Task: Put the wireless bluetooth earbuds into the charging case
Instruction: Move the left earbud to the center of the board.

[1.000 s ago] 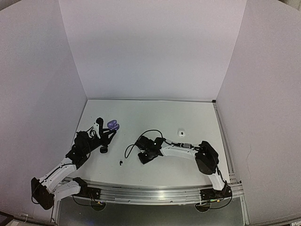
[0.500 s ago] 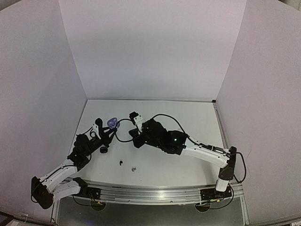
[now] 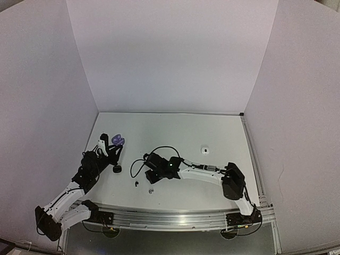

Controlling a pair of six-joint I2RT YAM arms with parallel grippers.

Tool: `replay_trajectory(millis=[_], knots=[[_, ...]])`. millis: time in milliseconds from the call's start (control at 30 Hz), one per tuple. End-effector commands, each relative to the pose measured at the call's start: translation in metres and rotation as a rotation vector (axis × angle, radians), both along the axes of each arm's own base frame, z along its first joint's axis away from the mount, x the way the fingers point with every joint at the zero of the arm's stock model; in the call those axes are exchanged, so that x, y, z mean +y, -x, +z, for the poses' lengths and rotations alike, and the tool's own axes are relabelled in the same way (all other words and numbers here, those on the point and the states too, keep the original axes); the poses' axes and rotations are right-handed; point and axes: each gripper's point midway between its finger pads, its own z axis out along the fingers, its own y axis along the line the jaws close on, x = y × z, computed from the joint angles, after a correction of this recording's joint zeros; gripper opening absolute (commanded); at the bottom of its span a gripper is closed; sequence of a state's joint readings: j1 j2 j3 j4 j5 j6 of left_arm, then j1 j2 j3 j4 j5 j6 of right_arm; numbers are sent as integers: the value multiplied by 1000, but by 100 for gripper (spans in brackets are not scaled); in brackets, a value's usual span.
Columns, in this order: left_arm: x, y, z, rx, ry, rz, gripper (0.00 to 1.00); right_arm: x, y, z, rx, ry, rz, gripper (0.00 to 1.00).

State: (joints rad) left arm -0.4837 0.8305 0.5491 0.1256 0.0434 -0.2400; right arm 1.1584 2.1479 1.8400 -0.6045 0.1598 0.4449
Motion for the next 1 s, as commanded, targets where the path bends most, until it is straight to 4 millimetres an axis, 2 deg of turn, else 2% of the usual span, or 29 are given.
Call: replay_trajectory(millis=[0,67,200,333,433,600,733,967], knots=[[4,1,9,2,39,18,0,6,25,-35,152,100,19,63],[3,1,8,3,42,14,0,11,33,-47,178,138,49,70],[2,1,7,4,49,5,0,7,41,-69,220,211,51,72],[1,2,7,4,52,-1,0,3,42,-79,228,239,54,65],[0,2,6,4,52,-5,0,6,51,-87,264,245,75,58],[-1,2,7,1,54,-9,0,8,57,-99,264,274,82,56],[-2,2,6,1,55,-15,0,12,48,-96,221,272,83,55],[-3,2,6,0,58,-22,0,30,41,-88,183,235,84,46]])
